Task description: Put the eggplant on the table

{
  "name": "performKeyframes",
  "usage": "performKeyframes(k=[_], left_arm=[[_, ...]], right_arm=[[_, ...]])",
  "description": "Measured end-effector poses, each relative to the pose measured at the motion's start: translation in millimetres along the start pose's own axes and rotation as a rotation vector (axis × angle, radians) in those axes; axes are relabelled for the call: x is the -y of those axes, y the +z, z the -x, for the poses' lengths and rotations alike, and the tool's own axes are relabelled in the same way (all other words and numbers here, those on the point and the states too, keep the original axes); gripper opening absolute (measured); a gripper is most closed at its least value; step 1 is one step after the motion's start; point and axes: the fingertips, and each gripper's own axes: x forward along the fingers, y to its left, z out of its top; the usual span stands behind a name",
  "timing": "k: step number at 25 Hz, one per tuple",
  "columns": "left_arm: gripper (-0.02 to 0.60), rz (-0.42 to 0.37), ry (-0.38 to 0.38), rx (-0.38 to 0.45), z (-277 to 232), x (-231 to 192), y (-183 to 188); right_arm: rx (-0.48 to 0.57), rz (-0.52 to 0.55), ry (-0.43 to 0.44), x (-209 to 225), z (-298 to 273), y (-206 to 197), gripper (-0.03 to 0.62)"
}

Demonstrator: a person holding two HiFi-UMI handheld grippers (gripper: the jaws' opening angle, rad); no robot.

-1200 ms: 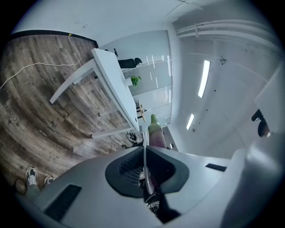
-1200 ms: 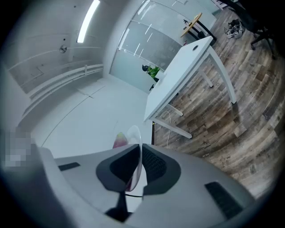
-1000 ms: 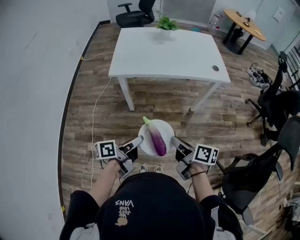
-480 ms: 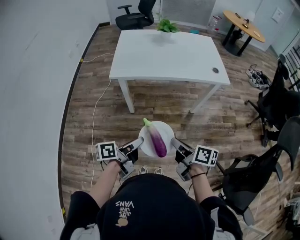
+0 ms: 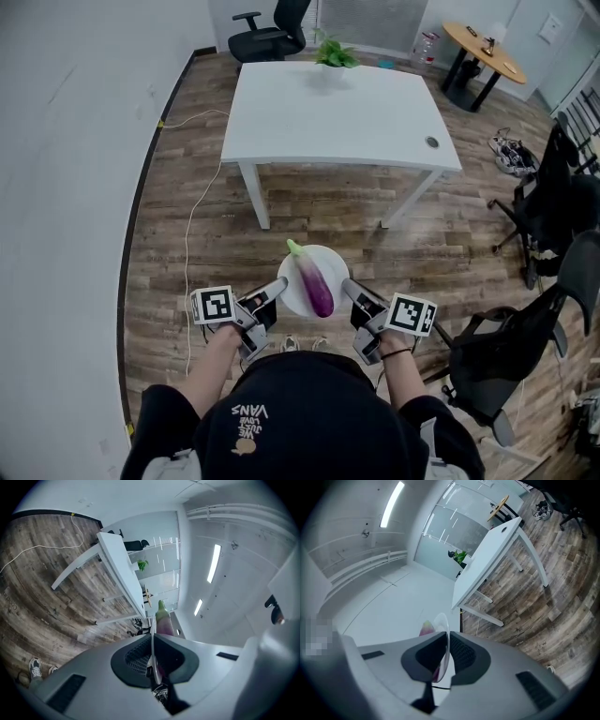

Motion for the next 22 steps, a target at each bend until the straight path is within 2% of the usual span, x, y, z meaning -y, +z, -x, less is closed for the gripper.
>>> performKeyframes(k=[3,7,11,15,18,22], left_arm=[[0.025,0.014,-0.018,-0.012,1,-1,2],[0.025,0.010,-0.011,-0.024,5,-6,9],[0.025,0.051,-0.031,-0.016,-1,-6,16],[0.025,0.074,-0.035,-0.002,-15,-6,31],[0.025,0.026,-0.008,0.006,-27,-10,48],[0.025,0.014,-0.001,0.035,-49,-11,70]], right_arm=[[0.008,0.000,-0.034,4,-2,-3,0.032],[0.029,-0.020,0.016,-6,-12,-5,0.032],[0.018,-0.013,-0.018,1,-18,3,0.032],[0.001,-0.012,-0.019,6,-28,22,0.032],[-0.006,-0.004,-0.004,8,-38,44,0.032],[-0.024,0.007,0.012,12,-50,74,0.032]])
